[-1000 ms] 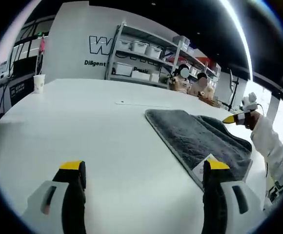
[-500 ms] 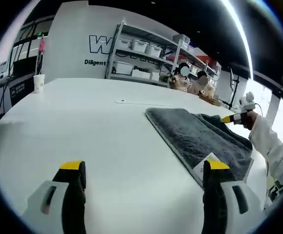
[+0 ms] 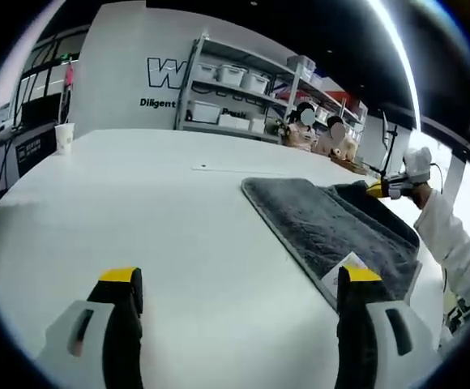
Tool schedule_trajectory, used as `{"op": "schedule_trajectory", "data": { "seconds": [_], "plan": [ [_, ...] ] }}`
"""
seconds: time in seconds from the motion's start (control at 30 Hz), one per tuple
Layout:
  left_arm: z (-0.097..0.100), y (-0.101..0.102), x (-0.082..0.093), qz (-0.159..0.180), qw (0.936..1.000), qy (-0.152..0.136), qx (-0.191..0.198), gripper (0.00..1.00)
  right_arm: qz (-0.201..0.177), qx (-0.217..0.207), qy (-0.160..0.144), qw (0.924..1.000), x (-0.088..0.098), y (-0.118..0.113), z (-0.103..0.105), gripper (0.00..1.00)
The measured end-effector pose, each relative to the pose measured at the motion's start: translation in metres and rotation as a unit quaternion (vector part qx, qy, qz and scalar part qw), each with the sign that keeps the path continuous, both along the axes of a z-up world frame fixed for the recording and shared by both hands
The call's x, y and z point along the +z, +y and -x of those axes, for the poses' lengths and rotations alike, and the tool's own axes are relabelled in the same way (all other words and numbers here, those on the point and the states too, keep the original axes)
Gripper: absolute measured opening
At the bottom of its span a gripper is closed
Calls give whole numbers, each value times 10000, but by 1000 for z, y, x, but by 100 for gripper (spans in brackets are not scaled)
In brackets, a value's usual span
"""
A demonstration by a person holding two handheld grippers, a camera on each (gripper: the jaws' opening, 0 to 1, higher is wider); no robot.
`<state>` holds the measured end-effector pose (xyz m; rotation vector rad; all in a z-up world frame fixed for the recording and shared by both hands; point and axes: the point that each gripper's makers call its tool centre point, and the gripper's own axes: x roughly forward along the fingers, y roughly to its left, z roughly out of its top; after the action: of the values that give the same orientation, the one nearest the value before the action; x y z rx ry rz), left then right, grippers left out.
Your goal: Open the folded towel by lifting each exposed corner and separating the folded layers until the towel lies flat within the target outline without major curled edges
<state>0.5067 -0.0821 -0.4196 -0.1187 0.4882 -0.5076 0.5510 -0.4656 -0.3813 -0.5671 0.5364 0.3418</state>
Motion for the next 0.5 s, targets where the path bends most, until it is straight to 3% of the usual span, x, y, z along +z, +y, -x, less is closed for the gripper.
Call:
{"op": "schedule_trajectory", "data": {
  "seconds": [0.3, 0.5],
  "plan": [
    [1, 0, 0, -14, 10000, 8, -16, 99, 652, 943, -208, 9932, -3, 53, 9, 0],
    [1, 0, 0, -28, 10000, 10, -23, 99, 1128, 1711, -386, 9780, -4, 93, 25, 0]
  ]
}}
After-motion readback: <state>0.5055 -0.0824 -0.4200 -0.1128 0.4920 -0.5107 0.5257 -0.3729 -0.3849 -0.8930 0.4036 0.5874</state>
